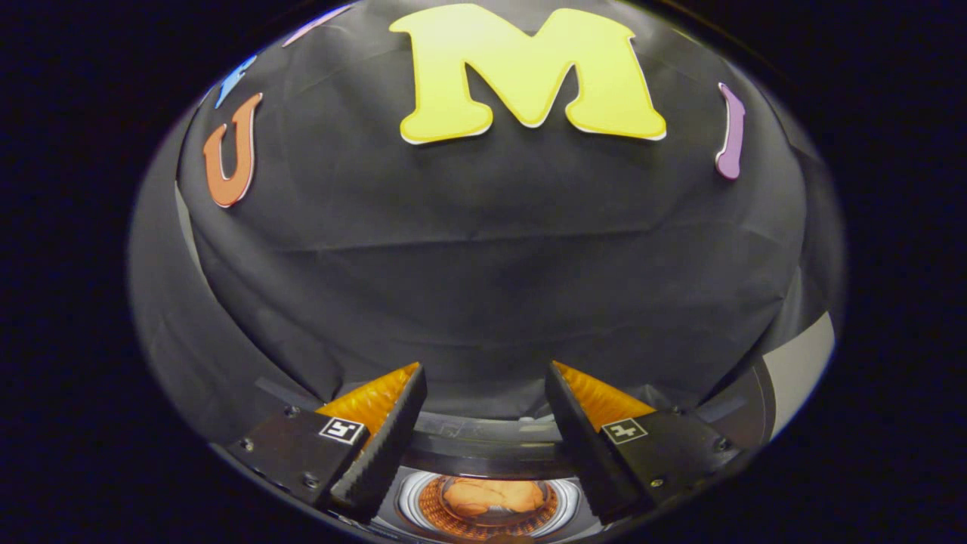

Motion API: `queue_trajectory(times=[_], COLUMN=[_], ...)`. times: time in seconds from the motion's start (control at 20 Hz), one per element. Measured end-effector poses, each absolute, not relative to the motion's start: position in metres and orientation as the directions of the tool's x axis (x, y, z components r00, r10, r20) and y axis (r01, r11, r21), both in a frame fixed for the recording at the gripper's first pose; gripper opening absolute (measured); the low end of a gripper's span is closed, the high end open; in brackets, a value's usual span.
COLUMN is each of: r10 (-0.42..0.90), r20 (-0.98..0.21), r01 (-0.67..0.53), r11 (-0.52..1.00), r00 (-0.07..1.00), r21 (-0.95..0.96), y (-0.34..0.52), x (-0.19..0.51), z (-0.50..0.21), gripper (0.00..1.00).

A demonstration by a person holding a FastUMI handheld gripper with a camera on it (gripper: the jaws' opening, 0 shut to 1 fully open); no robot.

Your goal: Put the clothes into the washing machine and then close the washing machine lid.

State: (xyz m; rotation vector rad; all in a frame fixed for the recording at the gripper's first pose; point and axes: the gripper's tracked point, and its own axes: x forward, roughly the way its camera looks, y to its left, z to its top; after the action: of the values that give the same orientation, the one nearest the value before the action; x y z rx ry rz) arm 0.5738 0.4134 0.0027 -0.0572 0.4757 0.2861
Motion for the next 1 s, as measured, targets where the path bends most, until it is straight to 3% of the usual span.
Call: queue_trajectory(times=[1.0], r10=[0.266], r20=[-0.392], r01=[-0.288], r11=[0.958], r00=[0.881], r21=[0.004], y=[0.415], x=[0.5775], z=[0.0047], gripper=[0.99])
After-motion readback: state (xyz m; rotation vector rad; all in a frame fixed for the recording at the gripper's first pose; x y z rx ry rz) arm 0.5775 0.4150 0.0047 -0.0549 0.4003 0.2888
